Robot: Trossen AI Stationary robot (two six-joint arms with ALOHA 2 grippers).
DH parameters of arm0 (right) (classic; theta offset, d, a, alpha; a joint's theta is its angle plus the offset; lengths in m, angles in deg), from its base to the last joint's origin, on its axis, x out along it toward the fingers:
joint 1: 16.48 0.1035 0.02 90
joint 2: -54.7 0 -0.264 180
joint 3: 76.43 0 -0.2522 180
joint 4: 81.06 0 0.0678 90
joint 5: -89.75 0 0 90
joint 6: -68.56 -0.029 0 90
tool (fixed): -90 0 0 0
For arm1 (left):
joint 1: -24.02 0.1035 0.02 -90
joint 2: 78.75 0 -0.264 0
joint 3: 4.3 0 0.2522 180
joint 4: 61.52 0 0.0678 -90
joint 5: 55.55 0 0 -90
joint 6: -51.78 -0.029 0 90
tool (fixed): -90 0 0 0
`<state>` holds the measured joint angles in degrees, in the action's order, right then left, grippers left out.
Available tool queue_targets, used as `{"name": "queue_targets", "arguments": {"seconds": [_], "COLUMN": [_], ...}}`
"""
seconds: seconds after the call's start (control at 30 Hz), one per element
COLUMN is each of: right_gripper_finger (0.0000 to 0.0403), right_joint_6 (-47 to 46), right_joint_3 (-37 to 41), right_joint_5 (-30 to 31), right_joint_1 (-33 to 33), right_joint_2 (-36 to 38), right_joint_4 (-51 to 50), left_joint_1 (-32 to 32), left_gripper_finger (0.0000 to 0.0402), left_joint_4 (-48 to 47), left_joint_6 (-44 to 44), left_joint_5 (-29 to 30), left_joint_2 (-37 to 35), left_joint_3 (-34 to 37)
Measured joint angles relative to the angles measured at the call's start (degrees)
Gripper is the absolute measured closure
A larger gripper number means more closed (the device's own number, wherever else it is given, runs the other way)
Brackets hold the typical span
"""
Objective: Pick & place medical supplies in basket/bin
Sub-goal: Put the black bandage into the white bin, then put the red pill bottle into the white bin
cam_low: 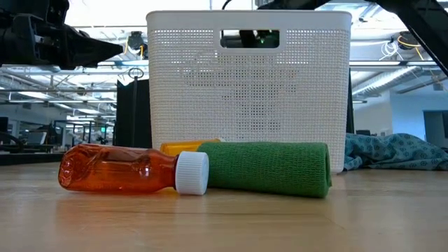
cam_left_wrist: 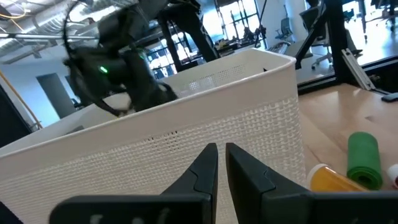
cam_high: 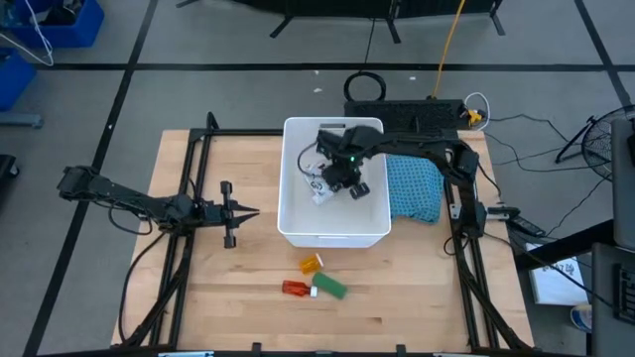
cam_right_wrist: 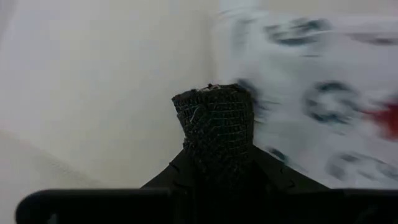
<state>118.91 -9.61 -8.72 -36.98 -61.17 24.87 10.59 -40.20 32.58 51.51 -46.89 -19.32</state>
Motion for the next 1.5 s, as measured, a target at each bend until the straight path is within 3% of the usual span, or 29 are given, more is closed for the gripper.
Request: {"name": "queue_targets", "arguments": {"seconds": [0.33, 0.63, 0.97, 1.17, 1.5], "right_gripper_finger": [0.0328, 0.0323, 0.0254, 0.0212, 0.0186], "right_joint_6": [1.8, 1.29, -0.03, -0.17, -1.8], "right_joint_3": [13.09, 14.73, 14.81, 14.84, 14.84], "right_joint_5": [2.67, 3.62, 4.37, 8.62, 8.69], "right_joint_1": [1.47, 1.39, 1.39, 1.56, 1.77], "right_joint_2": [0.02, 0.24, 0.26, 0.5, 4.13], "right_joint_4": [8.89, 12.1, 13.86, 13.9, 13.86], "left_joint_1": [0.0, 0.0, 0.0, 0.01, 0.0], "left_gripper_finger": [0.0364, 0.0364, 0.0364, 0.0364, 0.0364], "left_joint_4": [-0.65, -0.62, -0.57, -0.56, -0.54], "left_joint_6": [1.02, 1.22, 1.38, 1.46, 1.46], "left_joint_5": [-0.01, -0.01, -0.02, -0.01, -0.04], "left_joint_2": [0.0, 0.0, 0.0, 0.0, 0.0], "left_joint_3": [0.0, 0.0, 0.0, 0.0, 0.0]}}
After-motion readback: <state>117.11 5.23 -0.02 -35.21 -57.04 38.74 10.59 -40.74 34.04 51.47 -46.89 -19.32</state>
